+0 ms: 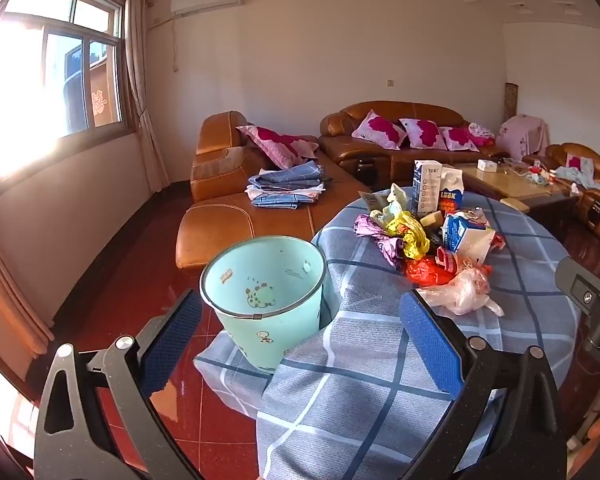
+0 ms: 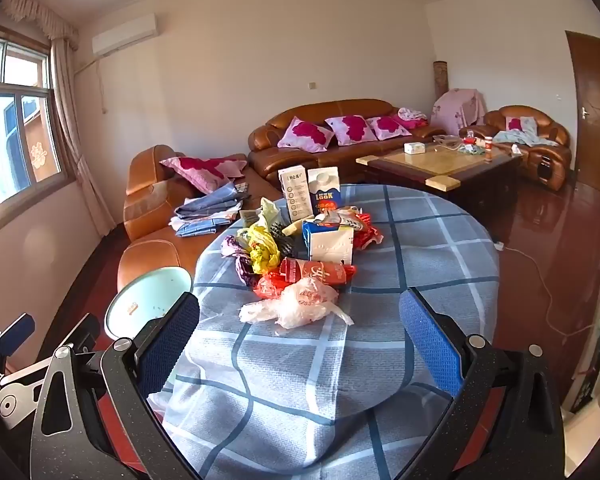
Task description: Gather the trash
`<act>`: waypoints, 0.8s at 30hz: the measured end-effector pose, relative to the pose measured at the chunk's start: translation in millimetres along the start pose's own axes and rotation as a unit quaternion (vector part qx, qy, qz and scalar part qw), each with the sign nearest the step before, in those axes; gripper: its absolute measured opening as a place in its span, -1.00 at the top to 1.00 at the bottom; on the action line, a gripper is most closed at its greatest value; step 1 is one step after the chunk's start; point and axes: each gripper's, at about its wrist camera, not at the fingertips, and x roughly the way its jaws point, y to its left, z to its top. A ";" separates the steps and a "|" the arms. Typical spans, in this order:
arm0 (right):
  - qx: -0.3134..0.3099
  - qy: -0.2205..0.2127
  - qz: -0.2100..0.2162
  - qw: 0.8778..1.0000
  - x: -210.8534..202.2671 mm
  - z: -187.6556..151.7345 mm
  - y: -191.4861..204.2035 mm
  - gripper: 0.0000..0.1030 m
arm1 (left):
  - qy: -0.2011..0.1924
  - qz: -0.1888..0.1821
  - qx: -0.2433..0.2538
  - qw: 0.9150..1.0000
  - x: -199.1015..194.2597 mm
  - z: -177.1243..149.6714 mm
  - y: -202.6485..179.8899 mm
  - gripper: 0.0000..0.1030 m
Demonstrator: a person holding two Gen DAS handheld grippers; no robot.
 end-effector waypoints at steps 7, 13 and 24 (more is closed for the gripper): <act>0.003 0.001 0.001 1.000 -0.6 0.2 0.3 -0.91 | 0.000 -0.004 -0.006 1.000 -4.7 -0.3 -1.9 -0.88; 0.002 0.000 0.001 1.000 0.4 -2.4 0.6 -0.91 | 0.002 -0.001 -0.009 1.000 -1.0 -0.2 3.8 -0.88; 0.002 0.000 0.001 1.000 -2.6 0.3 2.8 -0.91 | 0.007 -0.006 -0.012 1.000 0.7 0.3 4.1 -0.88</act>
